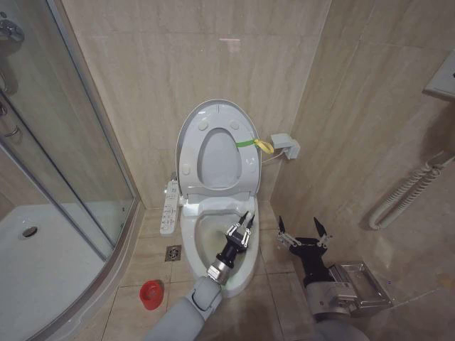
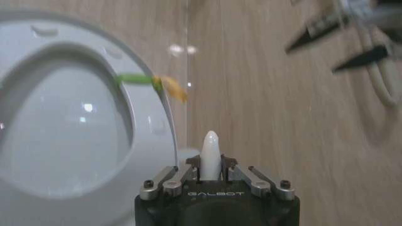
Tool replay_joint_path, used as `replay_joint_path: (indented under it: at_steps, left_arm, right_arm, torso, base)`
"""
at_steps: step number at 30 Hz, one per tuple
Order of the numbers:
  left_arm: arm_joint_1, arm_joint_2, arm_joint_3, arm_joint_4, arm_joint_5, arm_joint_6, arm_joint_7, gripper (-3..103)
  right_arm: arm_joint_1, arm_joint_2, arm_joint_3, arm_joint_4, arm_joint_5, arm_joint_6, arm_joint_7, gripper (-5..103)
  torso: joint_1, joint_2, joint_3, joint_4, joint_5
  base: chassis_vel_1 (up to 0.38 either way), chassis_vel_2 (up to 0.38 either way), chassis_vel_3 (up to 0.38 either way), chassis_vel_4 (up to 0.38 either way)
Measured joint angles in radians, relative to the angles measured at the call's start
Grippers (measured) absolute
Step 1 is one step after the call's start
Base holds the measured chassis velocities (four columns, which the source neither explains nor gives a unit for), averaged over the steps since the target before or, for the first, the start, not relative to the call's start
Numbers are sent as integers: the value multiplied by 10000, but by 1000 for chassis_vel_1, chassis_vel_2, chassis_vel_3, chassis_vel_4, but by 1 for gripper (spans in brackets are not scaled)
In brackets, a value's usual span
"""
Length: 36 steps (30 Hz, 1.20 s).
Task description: Open the toilet lid, clean the toilet bowl with a toilet brush, close the toilet lid, and flush.
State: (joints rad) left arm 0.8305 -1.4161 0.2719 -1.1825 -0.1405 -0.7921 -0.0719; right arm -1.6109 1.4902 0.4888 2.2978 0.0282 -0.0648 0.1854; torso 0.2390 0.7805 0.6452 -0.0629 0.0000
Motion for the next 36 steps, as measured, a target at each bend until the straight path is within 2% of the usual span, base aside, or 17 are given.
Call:
replay_joint_path:
  at_steps: [5,7,13,16,19,28,36]
  left_arm:
    - [20,-288,-230,1294,131,-235,40,22]
    - [7,-250,-316,1365,139,-250,30,22]
    - [-120,160,-486,522,55,-127,-19,22]
    - [-192,380,-484,-402,-138,163,-98,22]
    - [-211,410,-410,-749,-201,246,-127,22]
    - [125,99,12,-217,-236,10,-88,22]
    - [255,323,-112,142,-238,-117,-38,22]
  right_arm:
    - [0,0,0,0,0,0,1,100]
    - [0,-1,0,0,0,0,0,100]
    - [0,0,0,0,0,0,0,100]
    - [0,0,0,0,0,0,0,100]
    - [0,0,0,0,0,0,0,100]
    - [0,0,0,-1,0,0,0,100]
    - [0,0,0,0,0,0,0,100]
  torso:
    - [0,0,0,0,0]
    - [0,0,0,0,0]
    - [0,0,0,-2,-2]
    - [0,0,1,-1,0]
    - [0,0,0,-2,0]
    - [0,0,0,-1,0]
    - [0,0,0,-1,-1]
  base:
    - [0,0,0,0]
    - [0,0,0,0]
    - [0,0,0,0]
    - [0,0,0,0]
    - [0,0,0,0]
    - [0,0,0,0]
    - [0,0,0,0]
